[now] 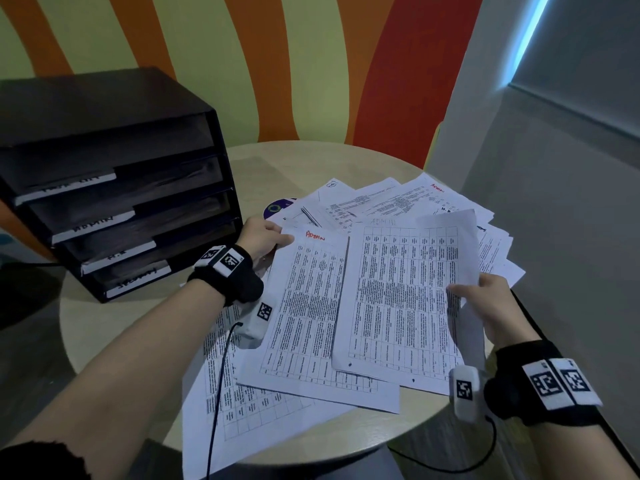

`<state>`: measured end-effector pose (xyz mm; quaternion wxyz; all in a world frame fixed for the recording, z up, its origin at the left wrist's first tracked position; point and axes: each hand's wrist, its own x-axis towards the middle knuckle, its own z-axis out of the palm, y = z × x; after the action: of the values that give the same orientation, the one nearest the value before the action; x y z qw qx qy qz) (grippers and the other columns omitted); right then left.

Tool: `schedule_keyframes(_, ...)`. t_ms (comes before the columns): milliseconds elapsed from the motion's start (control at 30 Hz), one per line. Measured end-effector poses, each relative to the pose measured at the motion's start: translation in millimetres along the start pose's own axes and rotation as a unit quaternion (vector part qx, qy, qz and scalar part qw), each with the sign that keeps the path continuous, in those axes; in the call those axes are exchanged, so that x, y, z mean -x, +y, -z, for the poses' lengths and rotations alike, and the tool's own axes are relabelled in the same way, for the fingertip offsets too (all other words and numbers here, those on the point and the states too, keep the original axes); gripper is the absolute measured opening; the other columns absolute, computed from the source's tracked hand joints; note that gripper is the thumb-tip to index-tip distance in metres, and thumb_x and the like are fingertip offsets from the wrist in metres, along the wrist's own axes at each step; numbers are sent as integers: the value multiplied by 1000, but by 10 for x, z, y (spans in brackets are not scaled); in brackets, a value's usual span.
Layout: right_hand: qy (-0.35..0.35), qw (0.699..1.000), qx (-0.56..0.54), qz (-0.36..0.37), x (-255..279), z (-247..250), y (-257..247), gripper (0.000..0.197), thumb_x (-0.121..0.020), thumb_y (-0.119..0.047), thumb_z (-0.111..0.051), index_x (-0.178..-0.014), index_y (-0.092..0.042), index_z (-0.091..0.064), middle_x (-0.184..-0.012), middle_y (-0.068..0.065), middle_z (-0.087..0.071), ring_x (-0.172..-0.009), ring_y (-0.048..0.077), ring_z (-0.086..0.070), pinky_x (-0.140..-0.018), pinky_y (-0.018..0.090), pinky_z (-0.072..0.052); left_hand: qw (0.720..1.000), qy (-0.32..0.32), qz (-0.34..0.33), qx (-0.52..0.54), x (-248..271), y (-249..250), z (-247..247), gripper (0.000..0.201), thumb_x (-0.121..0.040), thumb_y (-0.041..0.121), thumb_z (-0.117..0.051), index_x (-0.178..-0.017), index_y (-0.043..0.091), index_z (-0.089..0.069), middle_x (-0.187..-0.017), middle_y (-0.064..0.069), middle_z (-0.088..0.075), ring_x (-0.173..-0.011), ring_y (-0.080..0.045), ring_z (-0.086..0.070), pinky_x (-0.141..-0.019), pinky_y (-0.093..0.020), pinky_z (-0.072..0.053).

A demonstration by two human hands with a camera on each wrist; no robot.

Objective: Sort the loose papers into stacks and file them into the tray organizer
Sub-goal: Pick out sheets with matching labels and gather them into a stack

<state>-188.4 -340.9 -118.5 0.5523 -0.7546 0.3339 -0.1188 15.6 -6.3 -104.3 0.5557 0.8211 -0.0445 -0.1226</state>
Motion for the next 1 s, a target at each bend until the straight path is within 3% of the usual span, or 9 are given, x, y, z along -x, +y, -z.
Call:
schedule_keyframes(133, -4, 1000, -7, 3, 22, 2, -8, 18, -83, -5, -71, -100, -1, -67, -90, 18, -68, -75, 30, -62, -68, 35, -48, 993, 4, 57, 101, 32, 1, 0, 40, -71, 5, -84, -55, 12, -48, -64, -11, -50, -70, -27, -52, -72, -41, -44)
schedule_keyframes(300, -6, 1000, -16, 0, 32, 1, -34, 19, -84, -5, -70, -103, -2, -66, -92, 17, -68, -78, 32, -64, -69, 36, -50, 984, -13, 76, 161, 115, 45, -23, 33, -84, 20, -76, -64, 9, -53, -89, -24, -65, -80, -30, -61, -78, -43, -48)
schedule_keyframes(433, -6, 1000, -20, -1, 44, 2, -36, 19, -84, -4, -70, -103, -3, -67, -94, 16, -69, -86, 35, -66, -79, 43, -52, 977, 20, 101, 186, 66, 18, -42, 25, -95, 15, -62, -73, 8, -54, -66, -15, -59, -61, -26, -48, -57, -33, -44)
schedule_keyframes(567, -10, 999, -31, 1, 69, 2, -58, 17, -85, -3, -68, -102, -5, -66, -93, 14, -69, -83, 33, -66, -75, 39, -53, 995, 58, 64, 49, 63, -2, -59, 22, -89, -3, -63, -82, 15, -50, -68, -11, -54, -52, -24, -53, -52, -28, -44)
schedule_keyframes(667, -9, 999, -31, 1, 64, -1, -55, 18, -85, -3, -69, -102, -4, -66, -93, 15, -69, -84, 34, -66, -76, 41, -53, 997, 34, -2, -74, 86, -14, -71, 29, -83, -10, -62, -68, 15, -61, -71, -9, -59, -66, -22, -57, -64, -24, -46)
schedule_keyframes(767, -5, 1000, -25, 1, 43, -7, -37, 22, -83, -4, -70, -105, -3, -67, -95, 16, -69, -86, 34, -64, -75, 40, -50, 995, -5, 0, -101, 115, 20, -127, 26, -89, -7, -50, -77, 3, -72, -57, -4, -58, -54, -16, -50, -58, -21, -42)
schedule_keyframes(833, -5, 1000, -25, 0, 42, -6, -34, 23, -83, -4, -70, -106, -4, -67, -98, 17, -69, -88, 35, -65, -75, 39, -50, 996, -13, 6, -87, 157, 79, -179, 20, -92, 6, -61, -74, -2, -64, -44, 6, -51, -48, -11, -52, -58, -25, -45)
schedule_keyframes(933, -4, 1000, -23, -1, 48, -3, -42, 25, -83, -4, -70, -108, -3, -67, -99, 16, -69, -92, 37, -65, -79, 42, -52, 985, -44, 11, -169, 198, 84, -237, 35, -81, 19, -78, -108, 3, -61, -89, 3, -61, -93, -15, -61, -65, -15, -49)
schedule_keyframes(1000, -6, 1000, -25, -2, 56, -5, -53, 26, -84, -4, -70, -109, -2, -66, -100, 16, -69, -93, 37, -65, -81, 43, -52, 979, -59, 21, -195, 195, 57, -249, 68, -78, 10, -80, -136, 10, -44, -131, -5, -46, -104, -16, -48, -51, -9, -45)
